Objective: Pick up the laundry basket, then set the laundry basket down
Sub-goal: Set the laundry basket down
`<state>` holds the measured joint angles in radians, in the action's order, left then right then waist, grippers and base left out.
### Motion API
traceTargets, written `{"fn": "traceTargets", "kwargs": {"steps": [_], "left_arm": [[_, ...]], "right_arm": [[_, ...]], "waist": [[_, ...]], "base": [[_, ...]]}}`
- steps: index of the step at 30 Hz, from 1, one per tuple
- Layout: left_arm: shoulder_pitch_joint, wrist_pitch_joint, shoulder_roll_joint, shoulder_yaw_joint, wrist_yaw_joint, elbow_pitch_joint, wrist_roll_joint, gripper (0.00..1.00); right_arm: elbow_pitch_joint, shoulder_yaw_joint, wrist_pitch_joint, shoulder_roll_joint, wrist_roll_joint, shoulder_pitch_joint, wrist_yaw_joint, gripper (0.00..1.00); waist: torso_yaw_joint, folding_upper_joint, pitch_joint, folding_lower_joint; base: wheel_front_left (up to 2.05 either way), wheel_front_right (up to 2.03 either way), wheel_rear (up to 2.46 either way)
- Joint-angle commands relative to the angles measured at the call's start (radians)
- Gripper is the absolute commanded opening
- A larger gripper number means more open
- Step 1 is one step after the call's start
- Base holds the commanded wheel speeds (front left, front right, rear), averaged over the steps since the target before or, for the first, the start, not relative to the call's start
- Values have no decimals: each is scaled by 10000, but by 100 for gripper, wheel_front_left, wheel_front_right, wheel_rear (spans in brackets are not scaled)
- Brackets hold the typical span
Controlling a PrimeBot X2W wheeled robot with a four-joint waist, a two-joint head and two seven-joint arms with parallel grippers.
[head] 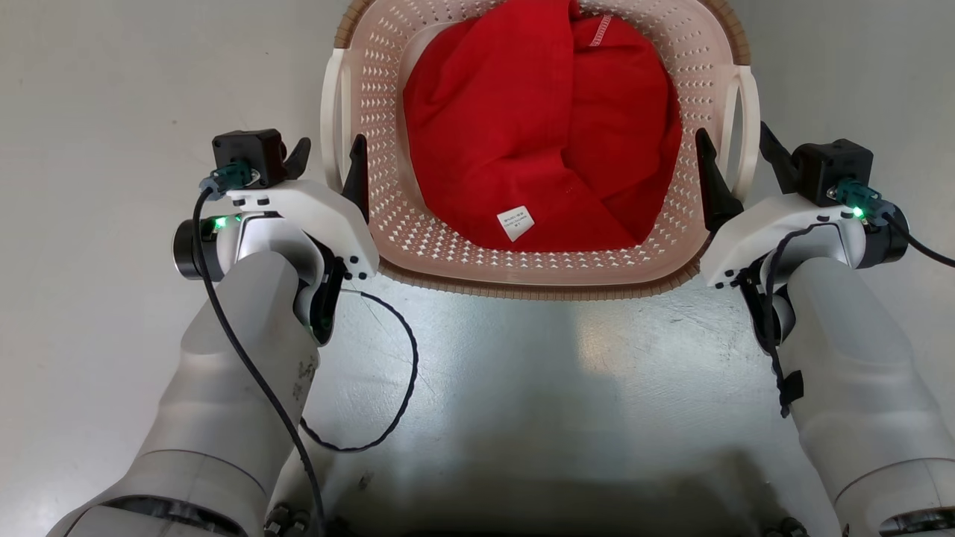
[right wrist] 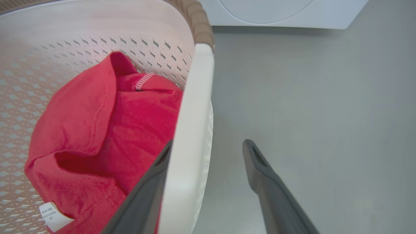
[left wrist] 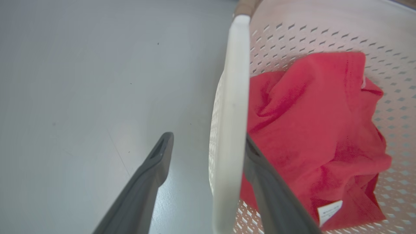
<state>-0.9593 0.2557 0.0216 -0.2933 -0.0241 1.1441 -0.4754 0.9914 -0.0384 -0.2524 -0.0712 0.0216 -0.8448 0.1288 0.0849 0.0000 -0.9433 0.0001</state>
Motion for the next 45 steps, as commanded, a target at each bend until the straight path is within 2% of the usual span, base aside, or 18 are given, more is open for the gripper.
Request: {"fn": "traceTargets", "kwargs": {"steps": [1,10,17,32,45], "left_arm": [[219,61,295,138,-38,-123,-40,100],[372,61,289,-28,38,-564,-194,100],[680,61,288,-34,40,-790,-270,100],[3024,61,287,547,43,-2950,258,100],[5253,61,287,2000,-231,-4909,872,100]], "right_arm": [[-99,139,-93,210,-23,507,19,100],[-389,247,-93,210,82,742,19,100],[-778,360,-93,210,160,962,19,100],[-2177,645,-93,210,634,2517,19,100],[-3905,1260,-93,210,730,4164,19,100]], "waist": [[4,0,16,-1],[31,0,390,-1],[-13,0,1152,-1],[-324,0,4327,-1],[-738,0,6593,-1]], "base": [[0,0,0],[0,0,0],[0,0,0],[0,0,0],[0,0,0]]}}
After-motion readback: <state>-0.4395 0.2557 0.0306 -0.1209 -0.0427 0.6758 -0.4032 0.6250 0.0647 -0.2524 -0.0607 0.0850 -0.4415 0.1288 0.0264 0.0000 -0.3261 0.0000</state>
